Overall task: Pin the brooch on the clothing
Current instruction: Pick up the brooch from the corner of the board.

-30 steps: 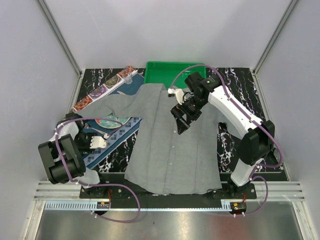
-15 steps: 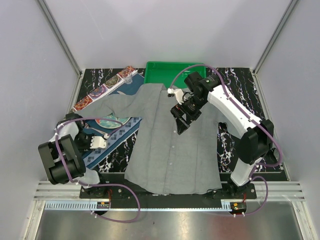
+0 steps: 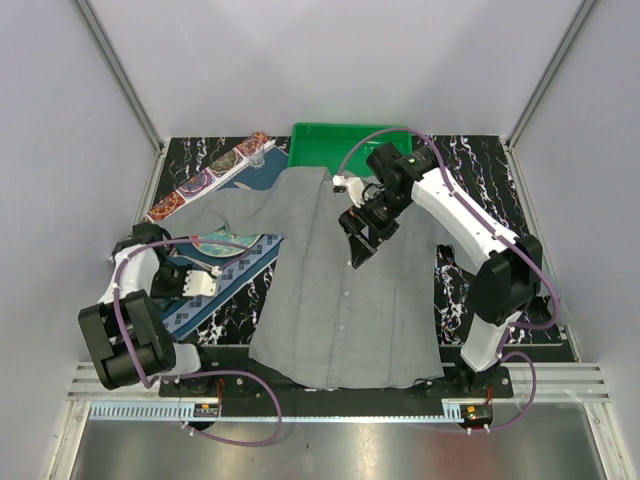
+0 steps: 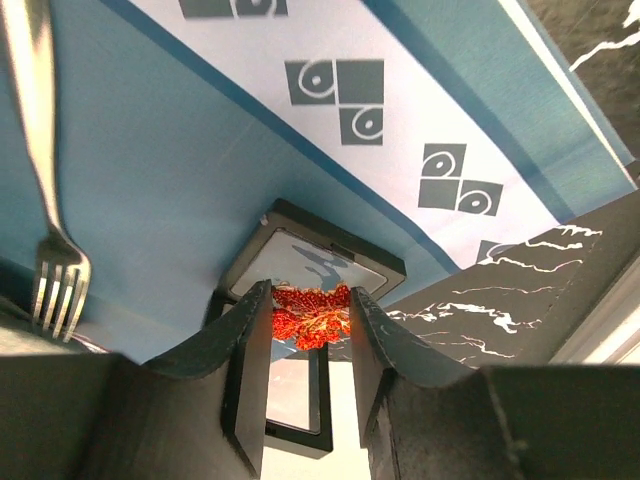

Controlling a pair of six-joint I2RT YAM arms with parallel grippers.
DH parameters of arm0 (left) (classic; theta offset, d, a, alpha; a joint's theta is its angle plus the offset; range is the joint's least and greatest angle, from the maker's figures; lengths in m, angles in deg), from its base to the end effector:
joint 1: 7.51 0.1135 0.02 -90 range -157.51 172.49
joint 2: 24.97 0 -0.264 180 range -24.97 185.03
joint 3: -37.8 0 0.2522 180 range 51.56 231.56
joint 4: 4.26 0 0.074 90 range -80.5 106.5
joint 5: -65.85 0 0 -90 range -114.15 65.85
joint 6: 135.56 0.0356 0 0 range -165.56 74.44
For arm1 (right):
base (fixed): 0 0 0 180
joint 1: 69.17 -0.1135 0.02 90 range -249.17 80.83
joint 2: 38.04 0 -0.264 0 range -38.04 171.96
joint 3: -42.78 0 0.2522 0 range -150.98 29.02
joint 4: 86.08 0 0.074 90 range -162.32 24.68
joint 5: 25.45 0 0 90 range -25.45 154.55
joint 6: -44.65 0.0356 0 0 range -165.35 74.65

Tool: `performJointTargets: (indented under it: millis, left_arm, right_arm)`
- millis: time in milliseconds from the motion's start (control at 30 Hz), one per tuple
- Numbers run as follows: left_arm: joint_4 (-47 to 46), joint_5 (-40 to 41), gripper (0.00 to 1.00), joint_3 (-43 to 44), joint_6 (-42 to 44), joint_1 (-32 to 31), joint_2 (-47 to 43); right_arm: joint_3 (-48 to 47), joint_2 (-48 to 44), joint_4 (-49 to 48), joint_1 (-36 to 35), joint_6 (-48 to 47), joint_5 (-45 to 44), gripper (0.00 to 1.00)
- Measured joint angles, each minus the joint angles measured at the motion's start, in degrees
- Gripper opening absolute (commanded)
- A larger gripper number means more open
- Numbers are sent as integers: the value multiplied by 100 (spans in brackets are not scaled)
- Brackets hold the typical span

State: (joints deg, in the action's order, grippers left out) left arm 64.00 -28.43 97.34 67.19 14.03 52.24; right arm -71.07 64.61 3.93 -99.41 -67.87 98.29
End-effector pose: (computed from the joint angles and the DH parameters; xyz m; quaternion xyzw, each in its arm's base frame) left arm 0.1960 0.0745 0.1852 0.7145 0.6977 0.0182 0.0482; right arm 0.2884 0.1910 0.3184 -0.4485 0.8407 0.2944 0.0736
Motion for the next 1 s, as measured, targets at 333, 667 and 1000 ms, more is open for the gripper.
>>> performJointTargets:
  millis: [333,667,1000]
  left_arm:
    - [772,-909,33,680,0,-837,-98]
    - [1773,-3646,33,2872,-1628,-2092,-107]
    - [-2090,-6533,34,2321,-8140,-2789,-977]
  right_arm:
    - [-116,96,-11,2,2,39,100]
    - [-109,-190,-507,4,142,48,100]
    - [310,-1217,-2065,9,706,516,100]
